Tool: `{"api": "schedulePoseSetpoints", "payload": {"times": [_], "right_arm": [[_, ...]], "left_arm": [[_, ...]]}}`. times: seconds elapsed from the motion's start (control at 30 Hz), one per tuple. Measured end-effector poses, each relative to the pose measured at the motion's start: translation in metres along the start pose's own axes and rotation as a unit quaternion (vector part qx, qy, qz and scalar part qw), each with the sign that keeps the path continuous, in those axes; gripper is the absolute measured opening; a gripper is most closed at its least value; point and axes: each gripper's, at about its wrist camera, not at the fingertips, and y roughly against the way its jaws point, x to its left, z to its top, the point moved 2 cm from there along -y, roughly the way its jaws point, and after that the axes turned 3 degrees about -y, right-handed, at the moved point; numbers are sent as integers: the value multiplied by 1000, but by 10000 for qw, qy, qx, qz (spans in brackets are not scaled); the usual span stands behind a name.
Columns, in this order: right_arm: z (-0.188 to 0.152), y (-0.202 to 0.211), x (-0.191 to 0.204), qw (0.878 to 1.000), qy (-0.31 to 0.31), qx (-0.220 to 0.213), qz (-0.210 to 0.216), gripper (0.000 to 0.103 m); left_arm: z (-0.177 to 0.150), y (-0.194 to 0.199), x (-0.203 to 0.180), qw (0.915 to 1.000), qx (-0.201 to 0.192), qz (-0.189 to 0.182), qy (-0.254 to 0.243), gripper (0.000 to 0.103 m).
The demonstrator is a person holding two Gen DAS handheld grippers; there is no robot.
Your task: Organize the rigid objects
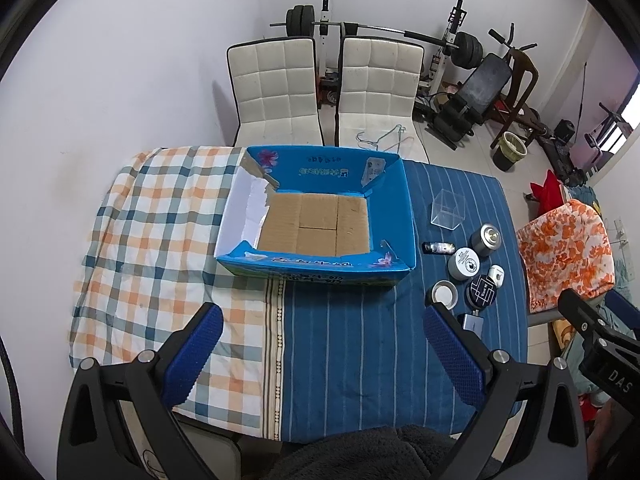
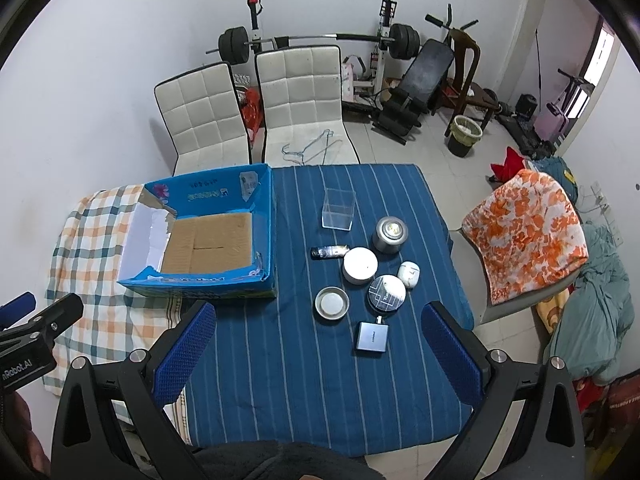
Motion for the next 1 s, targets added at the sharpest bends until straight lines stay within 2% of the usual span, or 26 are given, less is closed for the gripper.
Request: {"api": "schedulePoseSetpoints", "payload": {"times": [0.17,0.3,0.33,0.4,0.47,0.53,0.63,0.73,0.87,0.93,1.0], "right_arm": [[12,-39,-35,9987,-405,300,-67,103],[31,-84,-82,9953,-783,511,-251,103],[36,-99,-94,9943,-839,569,-331,103],[48,-134,-117,9923,-906,699,-469,103],[59,-176,-140,9897,-983,896,-526,103],[72,-222,-158,9865,-1115,1094,-487,103],[90,-304,-181,9790,-1282,1528,-429,103],[97,-367,-189,9697,-1398,1949,-470,103],[100,-440,-200,9555,-1547,2479,-406,100],[98,-465,-203,9489,-1625,2683,-356,98],[92,-483,-204,9419,-1689,2894,-248,91]], "left_arm": [[15,-24,-17,9999,126,-91,-62,103],[38,-62,-51,9991,217,-124,-355,103],[43,-73,-59,9985,286,-30,-466,103],[58,-103,-83,9970,382,-53,-666,103],[74,-139,-103,9949,510,104,-864,103],[91,-172,-125,9940,619,19,-902,103],[111,-231,-156,9900,1137,-119,-822,103],[126,-275,-176,9873,1374,-22,-798,103],[138,-329,-197,9796,1726,303,-983,103],[144,-347,-199,9765,1838,434,-1042,103],[151,-356,-204,9753,1790,594,-1149,103]]}}
